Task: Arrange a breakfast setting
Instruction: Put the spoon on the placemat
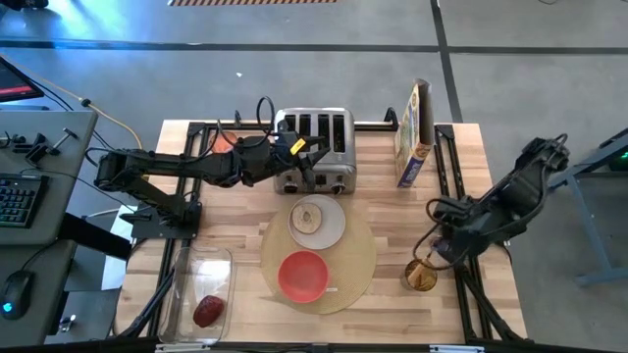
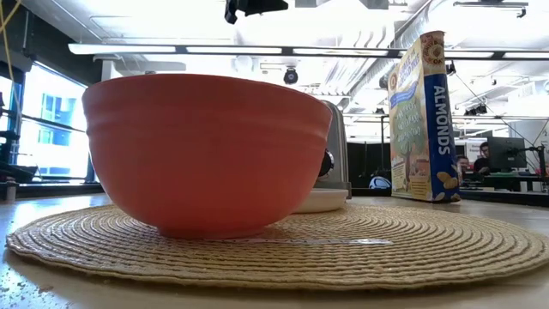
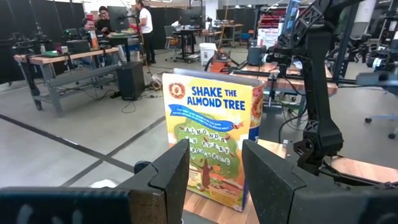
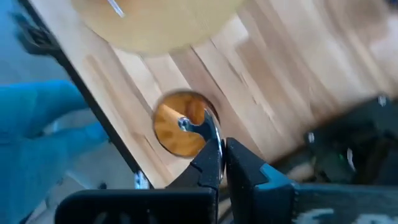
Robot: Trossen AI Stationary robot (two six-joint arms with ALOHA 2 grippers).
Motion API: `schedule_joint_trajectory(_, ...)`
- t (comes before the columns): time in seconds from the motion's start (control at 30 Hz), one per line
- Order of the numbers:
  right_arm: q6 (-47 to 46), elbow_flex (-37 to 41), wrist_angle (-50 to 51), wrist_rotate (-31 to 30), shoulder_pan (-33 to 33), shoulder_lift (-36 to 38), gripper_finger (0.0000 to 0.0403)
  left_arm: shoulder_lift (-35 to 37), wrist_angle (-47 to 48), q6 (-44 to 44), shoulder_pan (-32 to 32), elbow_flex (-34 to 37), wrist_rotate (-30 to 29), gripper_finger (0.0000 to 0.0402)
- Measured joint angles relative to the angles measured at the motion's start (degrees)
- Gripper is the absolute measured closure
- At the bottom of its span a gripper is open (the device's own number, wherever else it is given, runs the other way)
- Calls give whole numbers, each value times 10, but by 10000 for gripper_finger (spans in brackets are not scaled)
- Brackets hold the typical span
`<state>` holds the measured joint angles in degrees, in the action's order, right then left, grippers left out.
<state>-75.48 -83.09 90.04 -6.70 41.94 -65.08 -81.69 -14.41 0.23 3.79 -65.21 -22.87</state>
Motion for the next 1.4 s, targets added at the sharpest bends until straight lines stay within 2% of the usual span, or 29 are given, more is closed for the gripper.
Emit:
schedule_joint_trajectory(0.17, 53, -46, 0, -46, -19, 0, 403, 0, 0, 0, 0, 0, 0, 264)
schedule_joint_trajectory(0.33, 99, -65, 0, -53, -46, 0, 403, 0, 0, 0, 0, 0, 3, 264)
schedule_joint_trajectory(0.67, 216, -69, 0, -52, -123, 0, 403, 0, 0, -33, 0, 0, 131, 264)
schedule_joint_trajectory(1.03, 354, -69, -72, -52, -207, -1, 403, -16, 3, -201, -6, 0, 211, 264)
schedule_joint_trajectory(1.17, 375, -69, -109, -48, -228, -2, 403, -39, 0, -256, -19, 0, 221, 264)
schedule_joint_trajectory(1.4, 385, -69, -165, -48, -248, -12, 403, -74, -18, -342, -33, 0, 295, 264)
